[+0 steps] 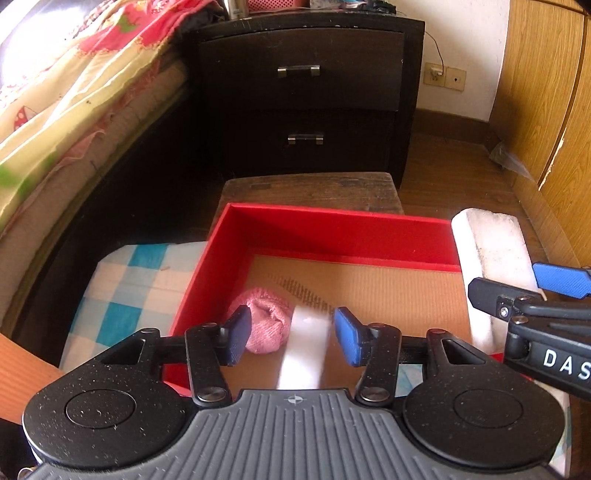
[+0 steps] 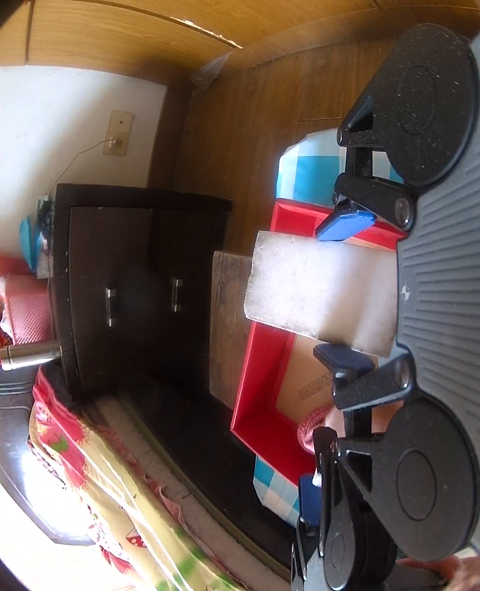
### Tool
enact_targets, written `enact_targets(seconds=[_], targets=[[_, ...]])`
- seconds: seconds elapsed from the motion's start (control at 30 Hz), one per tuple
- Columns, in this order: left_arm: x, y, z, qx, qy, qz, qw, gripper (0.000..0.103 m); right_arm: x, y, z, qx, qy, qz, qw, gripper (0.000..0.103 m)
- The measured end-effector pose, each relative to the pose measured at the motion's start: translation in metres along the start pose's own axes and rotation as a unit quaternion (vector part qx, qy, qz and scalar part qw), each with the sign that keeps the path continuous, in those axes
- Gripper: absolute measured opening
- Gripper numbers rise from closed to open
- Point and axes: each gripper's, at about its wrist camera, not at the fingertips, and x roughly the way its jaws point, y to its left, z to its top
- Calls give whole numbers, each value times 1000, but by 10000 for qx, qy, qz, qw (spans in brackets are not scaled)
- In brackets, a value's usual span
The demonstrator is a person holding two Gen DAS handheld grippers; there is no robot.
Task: Organize soft objects
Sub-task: 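Open the left tool over the red box while the right tool releases its white block inside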
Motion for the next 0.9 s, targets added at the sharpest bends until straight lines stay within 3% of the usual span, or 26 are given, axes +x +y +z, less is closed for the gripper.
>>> enact_targets(seconds=[0.13, 0.9], targets=[[-2, 0, -2, 2, 24, -4, 10000, 54, 1, 0, 0, 25, 14, -35, 10000, 47], [-54, -7, -23, 134, -86, -28, 9999, 65, -52, 3, -19, -70, -22, -121, 9999, 50]])
